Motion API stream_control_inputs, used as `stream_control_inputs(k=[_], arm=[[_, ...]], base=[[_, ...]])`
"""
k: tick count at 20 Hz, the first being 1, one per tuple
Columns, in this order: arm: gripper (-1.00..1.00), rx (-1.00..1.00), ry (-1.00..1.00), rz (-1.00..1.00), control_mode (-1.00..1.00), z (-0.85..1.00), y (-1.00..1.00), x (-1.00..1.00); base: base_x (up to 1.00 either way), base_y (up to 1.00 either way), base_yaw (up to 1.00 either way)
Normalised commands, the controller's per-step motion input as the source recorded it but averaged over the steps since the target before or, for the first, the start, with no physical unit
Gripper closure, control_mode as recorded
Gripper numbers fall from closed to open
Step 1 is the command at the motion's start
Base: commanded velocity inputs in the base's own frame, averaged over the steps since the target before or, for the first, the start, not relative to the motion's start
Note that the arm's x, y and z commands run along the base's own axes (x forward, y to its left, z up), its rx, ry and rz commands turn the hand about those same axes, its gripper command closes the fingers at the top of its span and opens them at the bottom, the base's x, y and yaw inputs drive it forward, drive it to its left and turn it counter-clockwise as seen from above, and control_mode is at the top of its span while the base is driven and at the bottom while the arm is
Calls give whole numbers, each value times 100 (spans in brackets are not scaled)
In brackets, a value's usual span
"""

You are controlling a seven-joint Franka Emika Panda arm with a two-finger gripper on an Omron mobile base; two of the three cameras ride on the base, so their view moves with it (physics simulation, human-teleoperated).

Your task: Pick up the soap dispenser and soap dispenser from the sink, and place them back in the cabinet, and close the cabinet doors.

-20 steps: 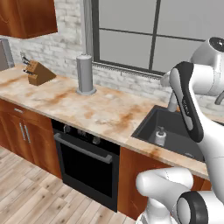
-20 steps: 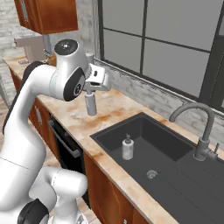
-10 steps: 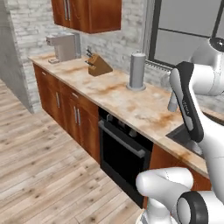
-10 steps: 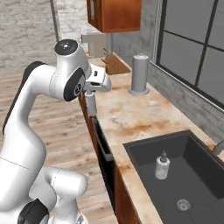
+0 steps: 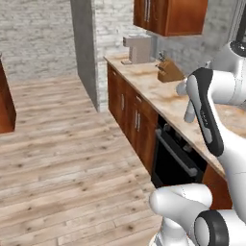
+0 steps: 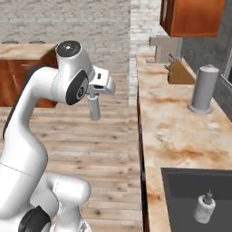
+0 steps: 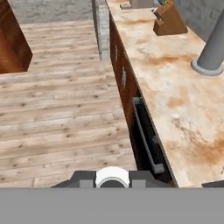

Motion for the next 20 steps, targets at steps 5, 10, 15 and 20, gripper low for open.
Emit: stream_control_inputs(k=[5,10,15,20], arm=[[100,0,0,0,100,0,0,0],[100,0,0,0,100,0,0,0],[100,0,0,0,100,0,0,0],[100,0,0,0,100,0,0,0]], base=[[0,4,59],[0,14,59],[0,17,63],[2,14,63]])
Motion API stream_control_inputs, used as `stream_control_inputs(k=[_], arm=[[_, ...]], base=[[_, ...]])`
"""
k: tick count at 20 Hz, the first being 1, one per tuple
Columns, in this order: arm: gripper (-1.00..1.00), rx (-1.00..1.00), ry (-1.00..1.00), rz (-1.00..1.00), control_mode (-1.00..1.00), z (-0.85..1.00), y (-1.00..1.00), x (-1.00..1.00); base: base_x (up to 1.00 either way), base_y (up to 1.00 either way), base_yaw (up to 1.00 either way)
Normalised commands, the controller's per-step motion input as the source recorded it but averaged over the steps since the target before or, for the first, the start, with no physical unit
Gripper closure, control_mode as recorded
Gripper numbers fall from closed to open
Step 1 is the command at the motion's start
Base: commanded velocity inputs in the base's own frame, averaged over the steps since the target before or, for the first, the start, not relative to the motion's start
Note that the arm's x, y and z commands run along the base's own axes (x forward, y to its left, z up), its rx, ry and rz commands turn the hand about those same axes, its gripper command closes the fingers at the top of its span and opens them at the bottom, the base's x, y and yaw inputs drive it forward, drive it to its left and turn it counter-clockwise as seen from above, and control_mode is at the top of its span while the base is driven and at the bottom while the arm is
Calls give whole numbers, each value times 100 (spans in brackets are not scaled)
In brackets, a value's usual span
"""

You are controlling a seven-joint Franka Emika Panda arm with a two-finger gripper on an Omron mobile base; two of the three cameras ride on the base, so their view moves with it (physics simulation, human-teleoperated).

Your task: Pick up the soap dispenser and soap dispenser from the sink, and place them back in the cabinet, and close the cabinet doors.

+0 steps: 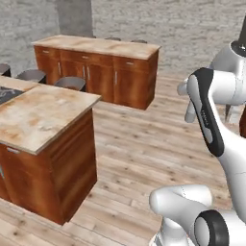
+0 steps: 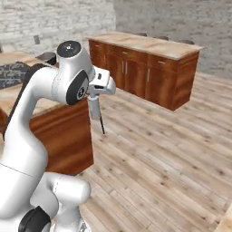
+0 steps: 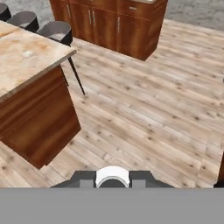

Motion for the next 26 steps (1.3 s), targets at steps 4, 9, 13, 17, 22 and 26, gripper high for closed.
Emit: stream_control_inputs(k=[4,9,13,17,22,26], arm=[[100,0,0,0,100,0,0,0],[100,0,0,0,100,0,0,0],[100,0,0,0,100,0,0,0],[100,0,0,0,100,0,0,0],[100,0,0,0,100,0,0,0],[100,0,0,0,100,0,0,0]], base=[[6,9,64],[22,0,63],[46,0,63],[44,2,64],[28,0,65],[21,0,64]])
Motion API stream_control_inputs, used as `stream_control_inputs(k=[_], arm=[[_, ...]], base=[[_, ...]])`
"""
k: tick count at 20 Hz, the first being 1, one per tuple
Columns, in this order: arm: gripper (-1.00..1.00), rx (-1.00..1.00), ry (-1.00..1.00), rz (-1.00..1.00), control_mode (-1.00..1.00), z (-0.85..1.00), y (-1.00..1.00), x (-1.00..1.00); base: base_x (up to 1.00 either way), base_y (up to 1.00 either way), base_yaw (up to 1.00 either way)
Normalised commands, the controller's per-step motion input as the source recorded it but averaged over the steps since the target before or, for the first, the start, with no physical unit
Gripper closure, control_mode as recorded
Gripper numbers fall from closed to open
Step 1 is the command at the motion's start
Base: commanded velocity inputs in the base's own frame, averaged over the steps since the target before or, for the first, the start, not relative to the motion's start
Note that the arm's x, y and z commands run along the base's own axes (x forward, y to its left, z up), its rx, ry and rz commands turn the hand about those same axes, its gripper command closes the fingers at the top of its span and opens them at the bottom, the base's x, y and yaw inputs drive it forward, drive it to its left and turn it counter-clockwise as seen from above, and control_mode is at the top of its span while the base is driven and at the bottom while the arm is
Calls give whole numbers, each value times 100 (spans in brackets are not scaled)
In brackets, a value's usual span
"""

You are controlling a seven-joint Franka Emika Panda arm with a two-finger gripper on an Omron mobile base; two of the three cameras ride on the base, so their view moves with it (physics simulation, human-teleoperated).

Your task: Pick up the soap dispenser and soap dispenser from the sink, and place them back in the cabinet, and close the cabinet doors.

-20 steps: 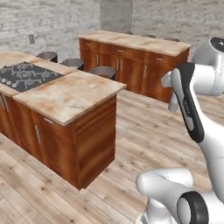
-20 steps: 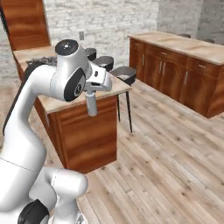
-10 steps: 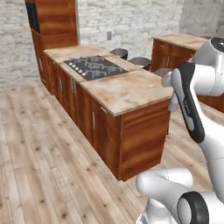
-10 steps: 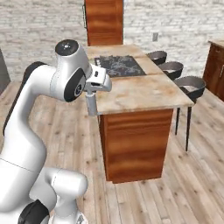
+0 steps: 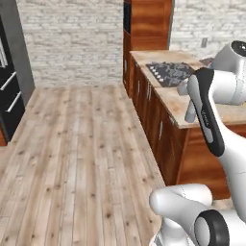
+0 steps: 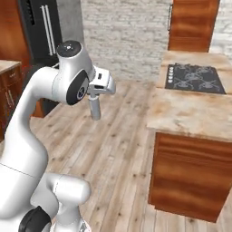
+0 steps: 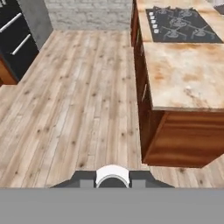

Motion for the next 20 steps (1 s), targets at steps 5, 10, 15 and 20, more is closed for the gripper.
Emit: stream_control_inputs(k=[5,10,15,20], arm=[[100,0,0,0,100,0,0,0],[100,0,0,0,100,0,0,0],[100,0,0,0,100,0,0,0],[100,0,0,0,100,0,0,0]], base=[[23,0,62],[25,0,61],[18,0,59],[18,0,59]])
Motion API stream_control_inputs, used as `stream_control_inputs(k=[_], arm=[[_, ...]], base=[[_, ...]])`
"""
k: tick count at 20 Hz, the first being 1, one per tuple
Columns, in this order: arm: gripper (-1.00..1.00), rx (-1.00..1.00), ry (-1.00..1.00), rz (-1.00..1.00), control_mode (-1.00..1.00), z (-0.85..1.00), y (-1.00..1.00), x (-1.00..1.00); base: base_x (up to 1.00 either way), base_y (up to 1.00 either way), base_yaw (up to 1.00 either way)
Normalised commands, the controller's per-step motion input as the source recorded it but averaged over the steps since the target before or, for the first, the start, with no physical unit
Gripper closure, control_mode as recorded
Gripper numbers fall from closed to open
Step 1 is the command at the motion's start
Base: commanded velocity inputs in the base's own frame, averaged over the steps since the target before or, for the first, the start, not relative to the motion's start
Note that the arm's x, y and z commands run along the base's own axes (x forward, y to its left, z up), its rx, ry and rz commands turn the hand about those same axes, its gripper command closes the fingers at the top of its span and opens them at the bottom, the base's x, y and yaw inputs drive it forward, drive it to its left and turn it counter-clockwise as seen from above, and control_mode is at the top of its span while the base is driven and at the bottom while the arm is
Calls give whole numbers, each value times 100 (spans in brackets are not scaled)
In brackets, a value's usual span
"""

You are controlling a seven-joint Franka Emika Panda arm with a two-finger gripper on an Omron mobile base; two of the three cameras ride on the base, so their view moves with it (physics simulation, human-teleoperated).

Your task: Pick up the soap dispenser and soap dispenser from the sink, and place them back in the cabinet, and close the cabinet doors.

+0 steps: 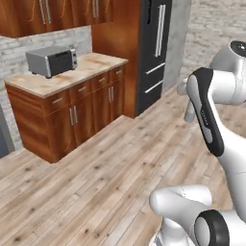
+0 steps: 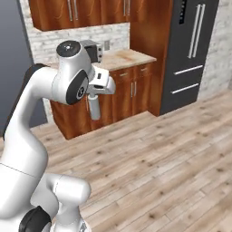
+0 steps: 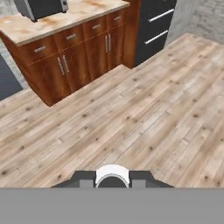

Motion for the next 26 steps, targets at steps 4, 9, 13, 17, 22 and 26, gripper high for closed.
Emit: stream_control_inputs(k=[4,9,13,17,22,26], arm=[[100,0,0,0,100,0,0,0],[100,0,0,0,100,0,0,0],[100,0,0,0,100,0,0,0],[100,0,0,0,100,0,0,0],[100,0,0,0,100,0,0,0],[100,0,0,0,100,0,0,0]], base=[[17,0,56],[22,0,55],[26,-11,48],[24,-36,35],[34,-73,24],[62,-69,19]])
